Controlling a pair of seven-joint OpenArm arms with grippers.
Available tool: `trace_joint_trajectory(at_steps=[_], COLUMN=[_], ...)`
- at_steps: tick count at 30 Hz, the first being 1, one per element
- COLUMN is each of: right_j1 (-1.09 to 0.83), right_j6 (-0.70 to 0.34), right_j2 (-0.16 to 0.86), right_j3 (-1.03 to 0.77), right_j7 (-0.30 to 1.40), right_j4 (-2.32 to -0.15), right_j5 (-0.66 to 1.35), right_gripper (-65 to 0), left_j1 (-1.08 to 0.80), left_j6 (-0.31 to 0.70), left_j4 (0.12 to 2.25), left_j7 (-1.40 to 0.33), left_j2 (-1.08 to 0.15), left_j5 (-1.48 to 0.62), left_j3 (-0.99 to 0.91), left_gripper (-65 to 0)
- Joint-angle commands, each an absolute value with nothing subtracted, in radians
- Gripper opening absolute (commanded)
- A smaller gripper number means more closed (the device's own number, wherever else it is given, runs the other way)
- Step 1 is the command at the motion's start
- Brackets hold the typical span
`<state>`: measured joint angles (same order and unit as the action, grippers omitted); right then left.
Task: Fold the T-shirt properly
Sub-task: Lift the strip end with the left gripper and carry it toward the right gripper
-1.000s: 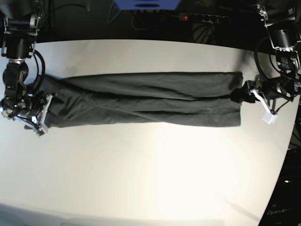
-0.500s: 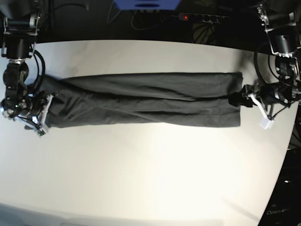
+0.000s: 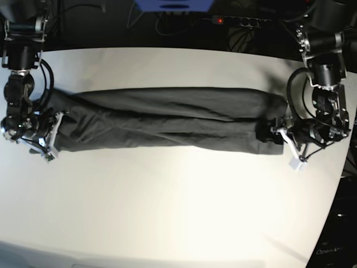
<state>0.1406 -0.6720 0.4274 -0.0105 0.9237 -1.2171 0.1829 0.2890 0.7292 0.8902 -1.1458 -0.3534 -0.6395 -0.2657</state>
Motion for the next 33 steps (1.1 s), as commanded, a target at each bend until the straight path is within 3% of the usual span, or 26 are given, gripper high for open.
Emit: trace_joint_trajectory(at_steps=[1,3,7,20,27,33], right_j1=[0.127,0.125,0.124,0.124,0.122,0.124], right_j6=[-0.698,-0.698,-0.698,-0.698,-0.698,-0.698], right_j2=[0.414,0.414,0.414,0.412,0.409,0.397], right_j3=[0.004,0.004,0.002,0.002,0.001,0.001], right_j7=[0.96,0.96,0.96,0.96,0.96,0.96], right_j4=[-1.204,-1.204,-1.204,-1.204,-1.204,-1.204], right_j5=[0.199,0.199,0.199,0.199,0.199,0.199], right_gripper=[-63.5,-63.5,-63.5,-63.8,-64.0,-64.0], left_j1=[0.26,0.26,0.26,0.278,0.229,0.16], left_j6=[0.698,0.698,0.698,0.698,0.698,0.493], left_j4=[0.869,0.871,0.872,0.898,1.19,1.419], left_j7=[-1.256,-1.265,-1.271,-1.394,-1.396,-1.396], left_j2=[-0.338,-0.337,-0.344,-0.375,-0.318,-0.257], left_j5=[-0.496,-0.486,-0.489,-0.486,-0.484,-0.489], left_j3=[-0.251,-0.251,-0.251,-0.257,-0.321,-0.36], left_gripper=[-33.2,-41.0,-63.2,-61.3,-61.3,-61.3])
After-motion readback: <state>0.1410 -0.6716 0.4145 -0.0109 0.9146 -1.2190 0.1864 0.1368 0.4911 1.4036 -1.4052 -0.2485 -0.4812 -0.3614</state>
